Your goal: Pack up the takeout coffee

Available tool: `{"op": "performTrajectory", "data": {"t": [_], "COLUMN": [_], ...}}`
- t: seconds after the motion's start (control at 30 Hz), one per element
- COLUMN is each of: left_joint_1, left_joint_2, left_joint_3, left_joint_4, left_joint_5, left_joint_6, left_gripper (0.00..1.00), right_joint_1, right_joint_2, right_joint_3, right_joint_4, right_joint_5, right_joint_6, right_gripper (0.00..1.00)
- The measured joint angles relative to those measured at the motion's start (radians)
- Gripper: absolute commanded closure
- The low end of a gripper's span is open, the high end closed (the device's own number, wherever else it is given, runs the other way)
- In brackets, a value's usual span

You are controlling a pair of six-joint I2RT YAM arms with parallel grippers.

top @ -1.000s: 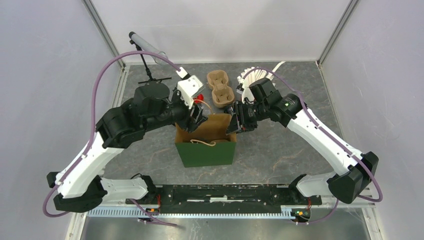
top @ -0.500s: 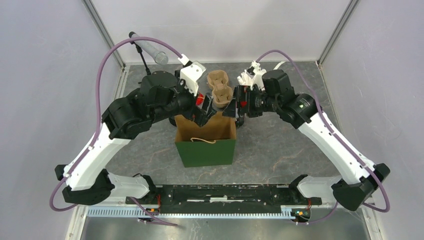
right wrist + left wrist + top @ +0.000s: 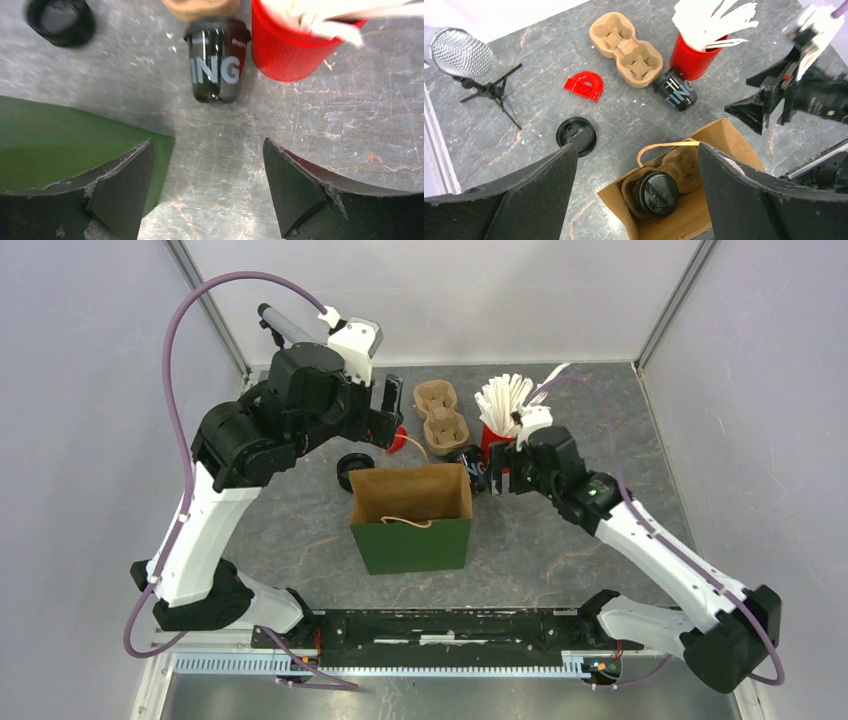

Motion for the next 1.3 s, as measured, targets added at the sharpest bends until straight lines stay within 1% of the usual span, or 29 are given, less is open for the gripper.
{"op": "performTrajectory", "data": {"t": [0.1,0.17,0.33,0.47,0.67,0.9,0.93,1.0,1.13,1.17,1.3], "left_joint_1": [0.047,0.092,0.201,0.262,0.301,0.306,0.306,0.306,0.306,0.306,0.306], "left_joint_2": [0.006,0.013,0.014,0.013,-0.013,-0.068,-0.074,-0.083,-0.085,-0.085,-0.09], "left_joint_3": [0.008,0.002,-0.051,-0.082,-0.097,-0.117,-0.121,-0.128,-0.13,-0.131,-0.136], "left_joint_4": [-0.026,-0.042,-0.051,-0.051,-0.055,-0.056,-0.055,-0.055,-0.055,-0.054,-0.044], "left_joint_5": [0.028,0.063,0.174,0.241,0.297,0.341,0.344,0.346,0.357,0.361,0.377], "left_joint_6": [-0.023,-0.038,-0.076,-0.084,-0.093,-0.118,-0.118,-0.119,-0.126,-0.128,-0.145], "left_gripper": [0.1,0.11,0.11,0.11,0.13,0.15,0.15,0.16,0.18,0.18,0.18], "right_joint_1": [0.003,0.014,0.047,0.061,0.066,0.066,0.066,0.066,0.066,0.066,0.067], "right_joint_2": [0.034,0.068,0.18,0.277,0.396,0.5,0.513,0.542,0.565,0.562,0.52], "right_joint_3": [-0.114,-0.164,-0.202,-0.212,-0.212,-0.196,-0.189,-0.168,-0.149,-0.149,-0.15], "right_joint_4": [0.085,0.145,0.316,0.431,0.541,0.596,0.598,0.602,0.608,0.608,0.587], "right_joint_5": [0.001,0.007,0.027,0.047,0.11,0.183,0.183,0.184,0.183,0.182,0.175], "right_joint_6": [-0.04,-0.064,-0.119,-0.149,-0.197,-0.245,-0.249,-0.257,-0.267,-0.271,-0.274], "right_gripper": [0.18,0.17,0.15,0.14,0.14,0.15,0.16,0.21,0.37,0.4,0.41]}}
